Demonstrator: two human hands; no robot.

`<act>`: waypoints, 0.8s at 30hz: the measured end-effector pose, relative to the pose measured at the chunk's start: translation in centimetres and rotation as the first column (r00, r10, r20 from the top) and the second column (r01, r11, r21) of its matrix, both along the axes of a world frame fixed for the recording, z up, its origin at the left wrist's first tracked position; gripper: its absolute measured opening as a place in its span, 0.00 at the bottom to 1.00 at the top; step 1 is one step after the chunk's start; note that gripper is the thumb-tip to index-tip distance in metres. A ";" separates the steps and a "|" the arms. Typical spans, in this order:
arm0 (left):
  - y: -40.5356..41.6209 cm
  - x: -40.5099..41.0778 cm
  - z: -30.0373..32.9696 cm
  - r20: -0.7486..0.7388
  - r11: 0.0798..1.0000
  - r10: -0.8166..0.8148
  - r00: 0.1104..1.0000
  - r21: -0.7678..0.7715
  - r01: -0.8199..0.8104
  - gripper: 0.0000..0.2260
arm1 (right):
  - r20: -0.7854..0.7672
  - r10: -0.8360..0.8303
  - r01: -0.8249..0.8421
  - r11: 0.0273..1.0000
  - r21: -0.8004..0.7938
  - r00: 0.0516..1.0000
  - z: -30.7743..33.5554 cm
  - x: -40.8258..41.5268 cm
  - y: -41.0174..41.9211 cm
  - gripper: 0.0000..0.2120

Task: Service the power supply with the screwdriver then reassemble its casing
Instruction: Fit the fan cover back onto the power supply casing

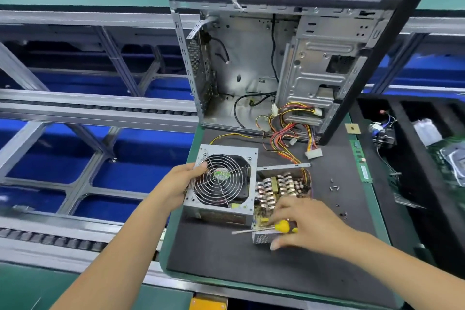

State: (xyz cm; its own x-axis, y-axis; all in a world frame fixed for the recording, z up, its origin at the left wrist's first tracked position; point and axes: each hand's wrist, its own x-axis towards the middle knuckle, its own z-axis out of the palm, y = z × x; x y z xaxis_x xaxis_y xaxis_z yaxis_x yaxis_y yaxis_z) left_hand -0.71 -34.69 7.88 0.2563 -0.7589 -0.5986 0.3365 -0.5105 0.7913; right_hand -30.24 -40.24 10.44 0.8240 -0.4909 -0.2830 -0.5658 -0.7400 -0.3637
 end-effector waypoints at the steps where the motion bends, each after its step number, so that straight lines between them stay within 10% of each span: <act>1: 0.0 0.0 -0.1 -0.012 1.000 0.012 1.000 -0.003 -0.012 0.12 | -0.069 0.069 -0.077 0.990 -0.117 0.995 -0.3 -0.4 0.3 0.20; 5: 0.3 -0.2 -0.5 -0.020 0.998 0.047 0.999 -0.033 -0.048 0.11 | -0.103 0.120 -0.144 0.951 -0.272 0.987 0.1 -0.6 1.1 0.07; 24: 2.7 -4.5 -2.3 -0.011 0.986 0.104 0.995 -0.126 -0.105 0.18 | -0.040 0.019 -0.033 0.929 -0.367 0.999 0.2 -2.9 -0.8 0.20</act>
